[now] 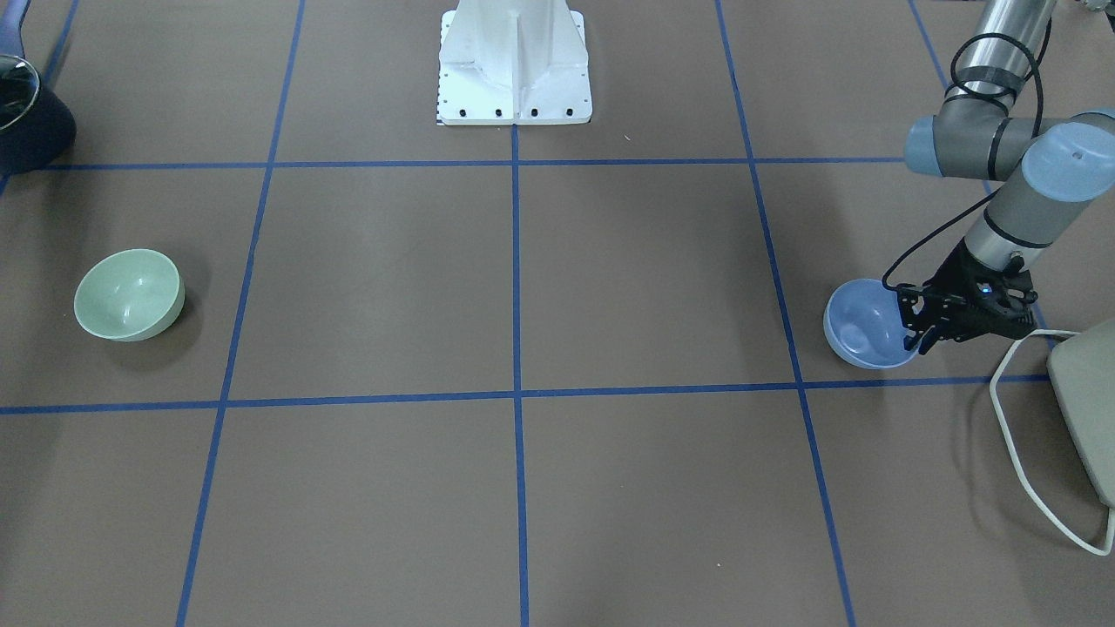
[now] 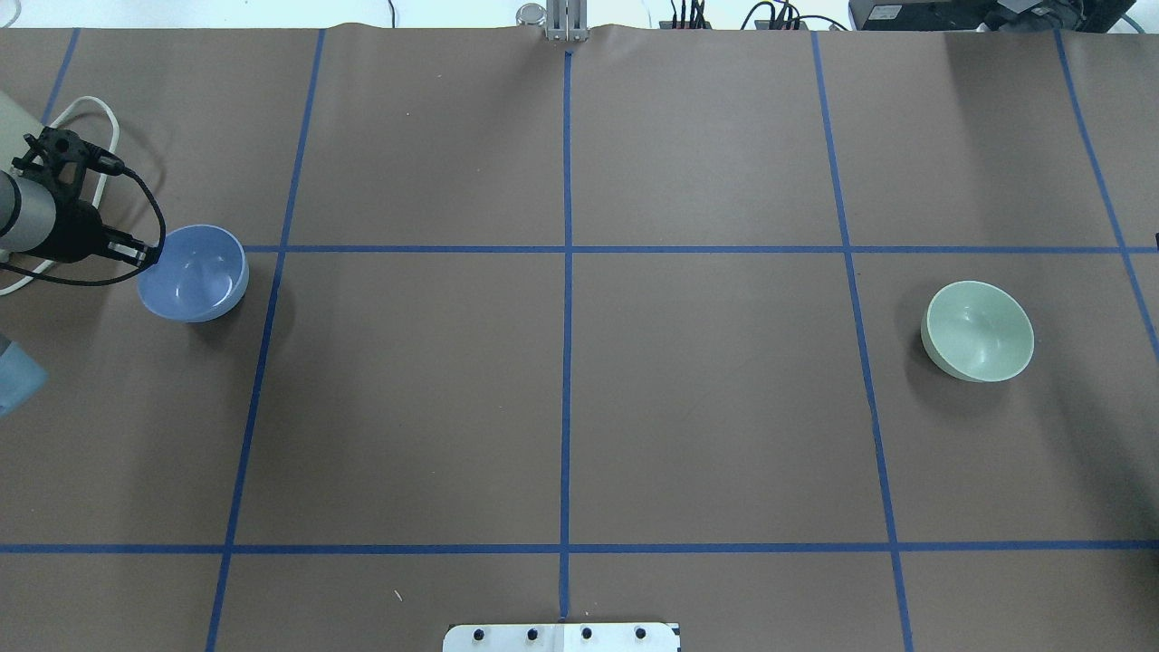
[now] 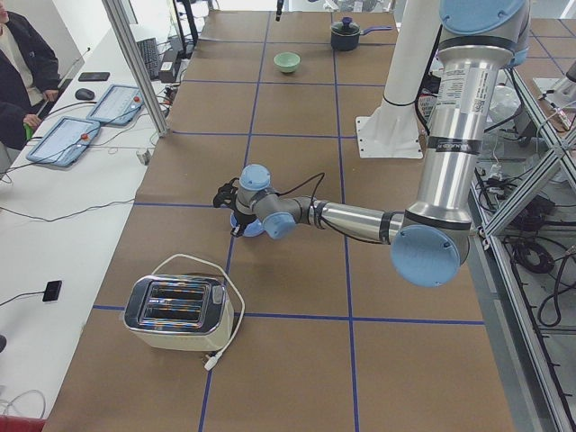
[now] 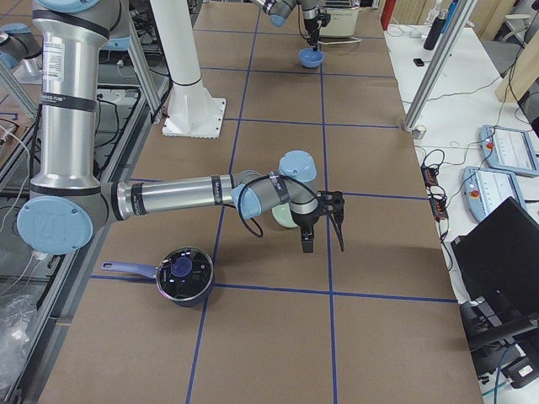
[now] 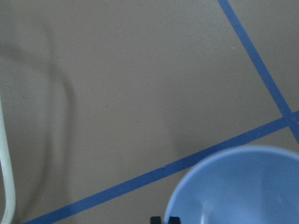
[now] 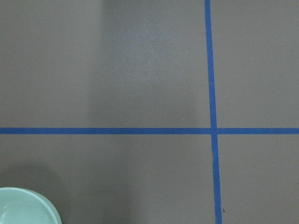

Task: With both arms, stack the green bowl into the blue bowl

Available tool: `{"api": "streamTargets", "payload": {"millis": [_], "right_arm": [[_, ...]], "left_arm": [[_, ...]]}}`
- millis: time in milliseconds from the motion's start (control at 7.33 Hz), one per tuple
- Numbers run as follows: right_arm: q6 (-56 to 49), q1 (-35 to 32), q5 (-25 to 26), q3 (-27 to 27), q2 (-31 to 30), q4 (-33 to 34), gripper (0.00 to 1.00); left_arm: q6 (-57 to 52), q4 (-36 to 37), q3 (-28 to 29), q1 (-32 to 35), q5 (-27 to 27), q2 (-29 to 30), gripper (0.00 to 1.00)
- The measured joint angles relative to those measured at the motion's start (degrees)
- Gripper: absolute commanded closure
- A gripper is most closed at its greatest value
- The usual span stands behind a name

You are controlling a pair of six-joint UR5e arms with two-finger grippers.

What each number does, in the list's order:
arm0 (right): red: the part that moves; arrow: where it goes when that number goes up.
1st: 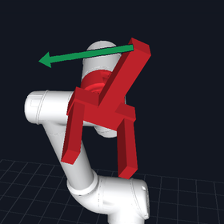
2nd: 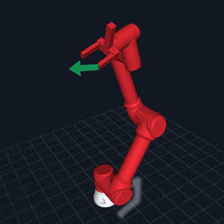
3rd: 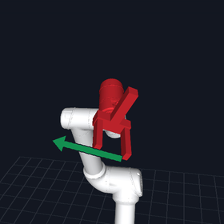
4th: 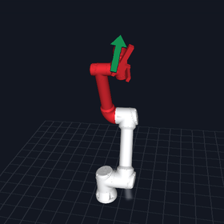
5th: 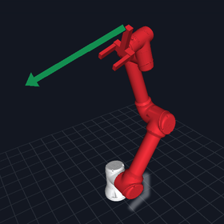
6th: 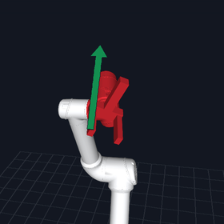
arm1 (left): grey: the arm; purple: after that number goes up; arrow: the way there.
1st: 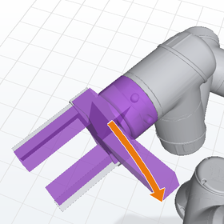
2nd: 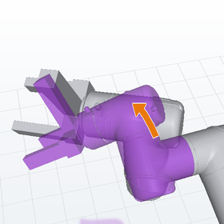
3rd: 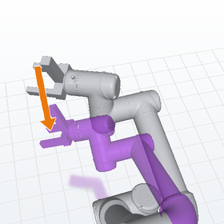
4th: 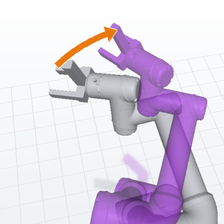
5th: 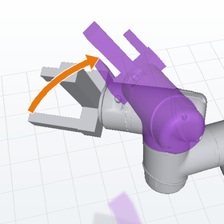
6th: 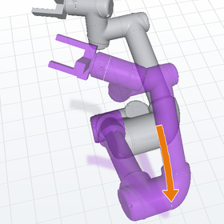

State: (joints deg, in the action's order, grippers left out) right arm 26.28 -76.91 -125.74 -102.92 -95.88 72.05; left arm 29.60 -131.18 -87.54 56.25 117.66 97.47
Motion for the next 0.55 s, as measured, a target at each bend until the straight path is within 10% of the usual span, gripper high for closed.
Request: {"api": "streamTargets", "payload": {"millis": [545], "right_arm": [[0.1, 0.0, -0.1, 0.0, 0.0, 0.0, 0.0]], "left_arm": [[14.3, 19.1, -10.9, -4.9, 3.6, 13.6, 1.0]]}}
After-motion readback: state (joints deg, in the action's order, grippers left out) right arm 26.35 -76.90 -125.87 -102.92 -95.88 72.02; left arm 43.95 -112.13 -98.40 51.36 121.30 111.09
